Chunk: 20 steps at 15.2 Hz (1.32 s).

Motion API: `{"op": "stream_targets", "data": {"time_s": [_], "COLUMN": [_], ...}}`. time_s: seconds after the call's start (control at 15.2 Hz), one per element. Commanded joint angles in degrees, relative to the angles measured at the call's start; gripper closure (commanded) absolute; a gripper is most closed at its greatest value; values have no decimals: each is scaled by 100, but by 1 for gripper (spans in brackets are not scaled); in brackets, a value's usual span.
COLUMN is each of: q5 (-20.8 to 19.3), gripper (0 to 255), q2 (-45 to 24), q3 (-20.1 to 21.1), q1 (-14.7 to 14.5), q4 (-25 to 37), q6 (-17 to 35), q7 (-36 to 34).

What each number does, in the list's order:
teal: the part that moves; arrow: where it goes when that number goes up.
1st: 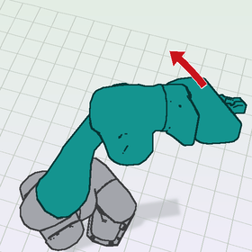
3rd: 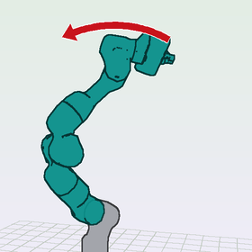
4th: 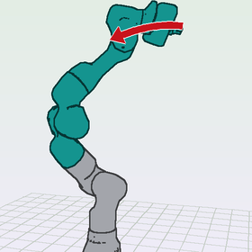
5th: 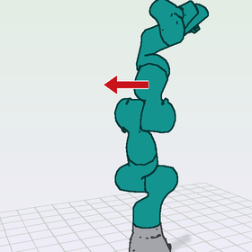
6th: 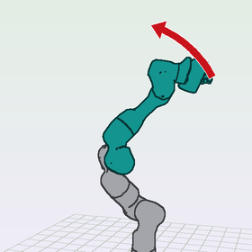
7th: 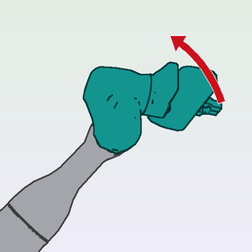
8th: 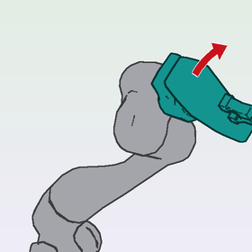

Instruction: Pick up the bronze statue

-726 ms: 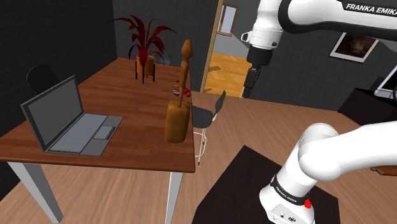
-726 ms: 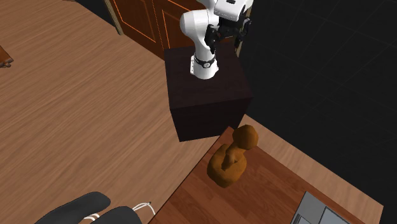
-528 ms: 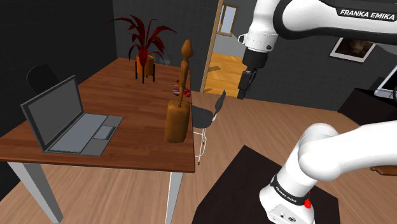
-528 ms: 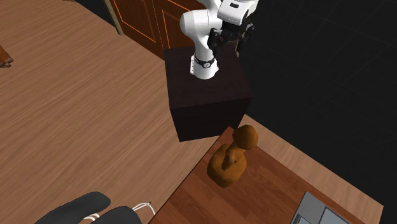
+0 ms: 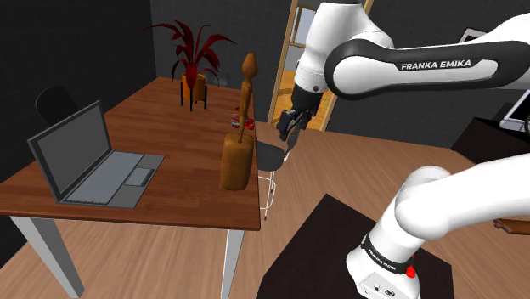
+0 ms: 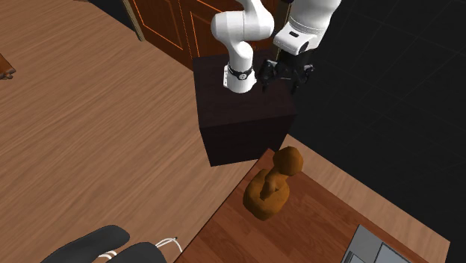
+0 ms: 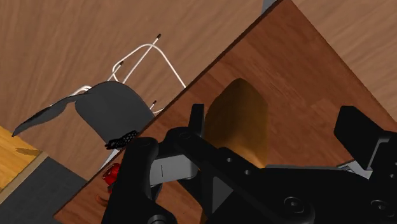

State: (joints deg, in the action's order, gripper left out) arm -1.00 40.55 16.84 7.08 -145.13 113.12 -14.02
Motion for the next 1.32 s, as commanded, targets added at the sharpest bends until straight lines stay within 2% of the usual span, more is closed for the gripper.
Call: {"op": "stream_targets", "data": {"time_s": [0.0, 0.26, 0.46, 0.73, 0.92, 1.06, 1.12, 1.25], "q5": [-176, -785, -1511, -2885, -4181, -5060, -5274, -5427], "gripper": [0, 0, 0, 0, 0, 0, 0, 0], "q2": [-391, -1114, -1710, -2614, -3477, -4143, -4318, -4430], "q3": [359, 1129, 1784, 2722, 3326, 3535, 3513, 3471], "q1": [264, 936, 1609, 2611, 3186, 3301, 3249, 3193], "q4": [69, 284, 604, 1246, 1882, 2356, 2484, 2436], "q6": [567, 1421, 1842, 1966, 1600, 1134, 995, 1020], "q7": [-635, -2001, -3183, -4982, -6412, -7284, -7489, -7645]}}
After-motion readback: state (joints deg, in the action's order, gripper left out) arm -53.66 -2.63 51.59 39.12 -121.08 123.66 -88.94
